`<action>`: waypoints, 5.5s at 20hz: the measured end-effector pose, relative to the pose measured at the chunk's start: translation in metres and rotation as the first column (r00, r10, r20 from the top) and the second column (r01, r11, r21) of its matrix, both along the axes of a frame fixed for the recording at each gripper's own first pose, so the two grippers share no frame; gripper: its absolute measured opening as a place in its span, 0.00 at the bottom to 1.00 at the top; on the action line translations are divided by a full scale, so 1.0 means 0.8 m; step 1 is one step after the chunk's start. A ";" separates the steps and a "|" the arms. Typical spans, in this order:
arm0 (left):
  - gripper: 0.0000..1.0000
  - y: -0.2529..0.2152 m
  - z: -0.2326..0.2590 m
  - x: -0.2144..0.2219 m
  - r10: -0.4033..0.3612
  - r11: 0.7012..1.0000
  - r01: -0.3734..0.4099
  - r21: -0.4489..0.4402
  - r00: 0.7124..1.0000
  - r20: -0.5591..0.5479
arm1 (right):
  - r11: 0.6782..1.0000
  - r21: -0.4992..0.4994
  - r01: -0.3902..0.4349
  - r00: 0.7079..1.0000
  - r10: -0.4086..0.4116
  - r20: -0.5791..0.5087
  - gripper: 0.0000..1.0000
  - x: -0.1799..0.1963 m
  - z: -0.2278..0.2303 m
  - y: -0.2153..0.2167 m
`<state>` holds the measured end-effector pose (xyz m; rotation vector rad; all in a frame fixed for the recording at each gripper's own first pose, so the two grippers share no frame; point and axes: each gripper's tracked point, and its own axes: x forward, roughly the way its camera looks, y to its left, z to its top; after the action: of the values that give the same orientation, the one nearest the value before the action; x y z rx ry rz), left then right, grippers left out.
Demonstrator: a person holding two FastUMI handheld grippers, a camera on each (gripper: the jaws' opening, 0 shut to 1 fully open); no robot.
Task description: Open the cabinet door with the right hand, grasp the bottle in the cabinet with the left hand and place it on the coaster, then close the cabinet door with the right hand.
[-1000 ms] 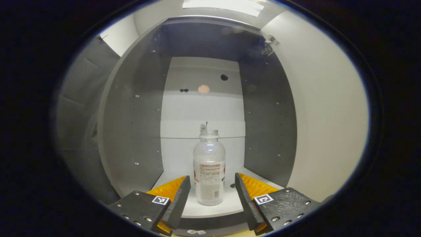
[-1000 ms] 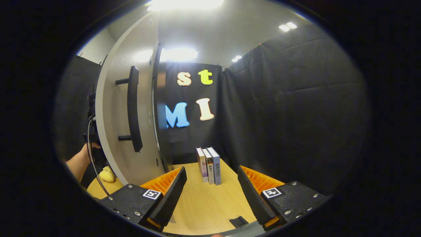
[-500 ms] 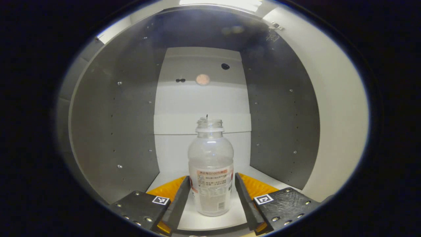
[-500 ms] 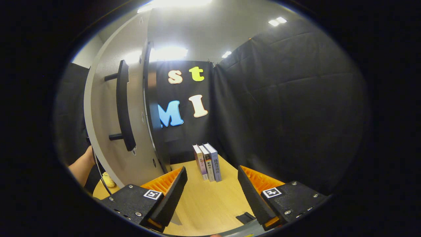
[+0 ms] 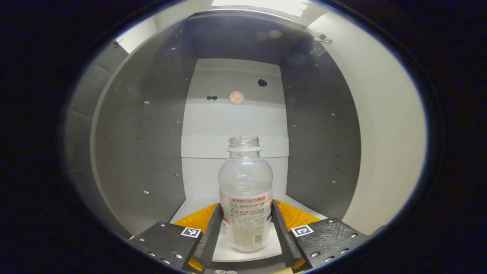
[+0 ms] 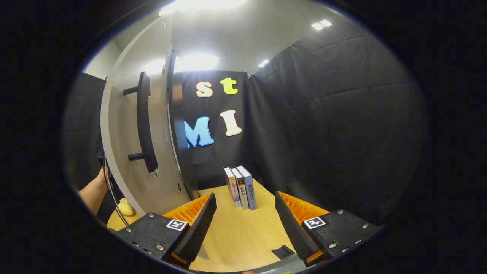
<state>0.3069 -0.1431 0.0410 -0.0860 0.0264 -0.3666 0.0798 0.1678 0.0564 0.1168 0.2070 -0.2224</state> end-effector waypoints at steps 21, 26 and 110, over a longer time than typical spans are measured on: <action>0.70 0.093 -0.014 -0.206 0.070 0.998 -0.070 -0.007 0.997 0.035 | 0.980 0.022 -0.199 0.980 0.199 0.015 0.95 -0.013 0.004 0.024; 0.70 0.116 -0.043 -0.255 0.088 0.996 -0.088 0.003 0.996 0.022 | 0.972 0.027 -0.232 0.973 0.231 0.023 0.95 -0.014 0.005 0.028; 0.74 0.383 -0.110 -0.443 0.246 0.969 -0.243 0.038 0.962 -0.120 | 0.982 -0.184 -0.039 0.977 0.076 0.199 0.92 0.037 0.073 0.002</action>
<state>-0.0478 0.1633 -0.0472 -0.0882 0.1414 -0.1131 0.1093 0.1698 0.1146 -0.0451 -0.0163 -0.1686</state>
